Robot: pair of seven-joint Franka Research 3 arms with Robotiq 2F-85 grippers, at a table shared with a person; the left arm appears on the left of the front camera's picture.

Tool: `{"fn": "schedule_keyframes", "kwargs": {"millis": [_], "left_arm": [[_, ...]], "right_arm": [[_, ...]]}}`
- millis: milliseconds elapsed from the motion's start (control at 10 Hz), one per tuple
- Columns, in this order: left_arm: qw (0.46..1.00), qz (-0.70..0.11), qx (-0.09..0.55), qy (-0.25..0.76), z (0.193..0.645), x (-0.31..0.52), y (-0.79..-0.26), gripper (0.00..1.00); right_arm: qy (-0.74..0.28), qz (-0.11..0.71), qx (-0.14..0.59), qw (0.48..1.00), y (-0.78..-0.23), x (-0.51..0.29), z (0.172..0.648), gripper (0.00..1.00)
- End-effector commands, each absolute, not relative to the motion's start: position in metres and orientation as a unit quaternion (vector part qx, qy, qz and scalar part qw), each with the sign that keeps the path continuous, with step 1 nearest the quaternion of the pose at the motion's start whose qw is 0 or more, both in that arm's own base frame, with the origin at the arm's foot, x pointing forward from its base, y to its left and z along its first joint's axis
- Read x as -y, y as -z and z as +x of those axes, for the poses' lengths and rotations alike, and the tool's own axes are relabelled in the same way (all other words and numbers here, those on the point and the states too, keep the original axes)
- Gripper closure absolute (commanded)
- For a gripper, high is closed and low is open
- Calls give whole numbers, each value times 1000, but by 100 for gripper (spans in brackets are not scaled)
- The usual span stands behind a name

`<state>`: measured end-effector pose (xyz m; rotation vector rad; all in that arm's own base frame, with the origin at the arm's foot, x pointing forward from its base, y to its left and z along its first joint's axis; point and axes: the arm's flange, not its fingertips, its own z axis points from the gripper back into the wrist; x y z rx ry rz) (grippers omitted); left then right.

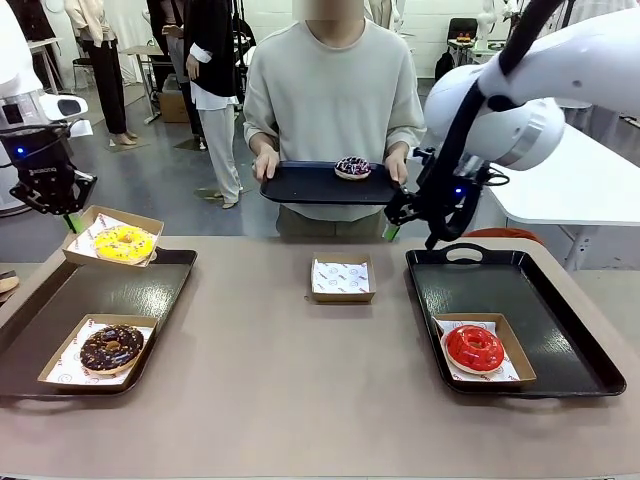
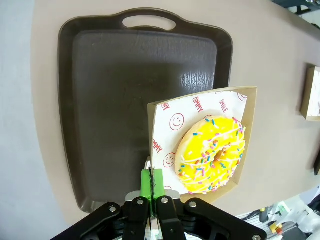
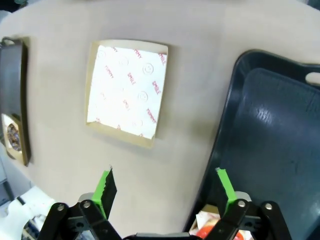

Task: Individually package the donuts and arrange them on the tray.
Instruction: Place the picked Paper togo box on the Handle tray while simultaneously picking up another Paper togo box from the table with the other hand.

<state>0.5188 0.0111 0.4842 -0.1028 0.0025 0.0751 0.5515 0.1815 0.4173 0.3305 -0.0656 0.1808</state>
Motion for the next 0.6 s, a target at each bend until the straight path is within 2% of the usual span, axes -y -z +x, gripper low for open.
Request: {"fn": "schedule_keyframes", "kwargs": {"millis": [0, 500], "left_arm": [[996, -89, 6, -3, 529, -19, -474, 99], [994, -109, 22, 11, 553, -24, -446, 99]], "right_arm": [[-67, 116, 40, 990, -413, -206, 573, 0], [-59, 73, 45, 995, -380, -252, 596, 0]]}}
